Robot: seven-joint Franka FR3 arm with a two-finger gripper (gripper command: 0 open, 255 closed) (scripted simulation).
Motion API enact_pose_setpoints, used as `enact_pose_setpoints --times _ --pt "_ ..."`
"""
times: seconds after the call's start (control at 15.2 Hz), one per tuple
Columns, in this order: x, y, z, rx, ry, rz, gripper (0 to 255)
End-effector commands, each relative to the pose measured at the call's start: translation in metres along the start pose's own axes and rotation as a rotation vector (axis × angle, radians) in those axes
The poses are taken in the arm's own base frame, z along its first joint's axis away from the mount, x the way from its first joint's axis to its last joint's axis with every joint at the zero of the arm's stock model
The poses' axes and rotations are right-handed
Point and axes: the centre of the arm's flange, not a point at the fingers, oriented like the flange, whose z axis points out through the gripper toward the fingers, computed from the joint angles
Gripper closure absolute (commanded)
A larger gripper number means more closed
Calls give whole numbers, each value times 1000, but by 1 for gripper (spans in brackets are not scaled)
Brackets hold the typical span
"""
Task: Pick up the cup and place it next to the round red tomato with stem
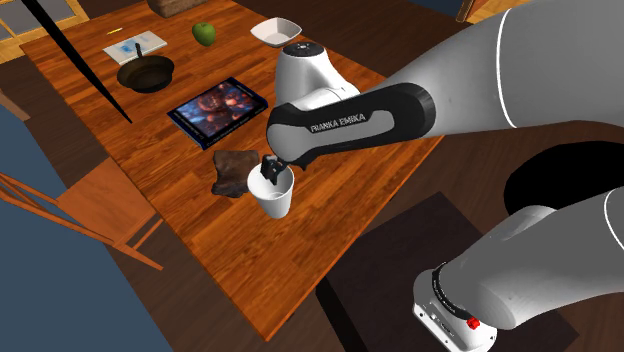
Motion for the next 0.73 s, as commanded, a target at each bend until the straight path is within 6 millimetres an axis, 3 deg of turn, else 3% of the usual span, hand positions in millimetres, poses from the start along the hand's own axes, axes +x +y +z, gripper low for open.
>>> enact_pose_setpoints --times 0.0,0.26,0.33,0.66 --pt "0 0 1 0 0 0 0" --pt "0 0 1 0 0 0 0" --pt "0 0 1 0 0 0 255" --pt "0 0 1 0 0 0 255"
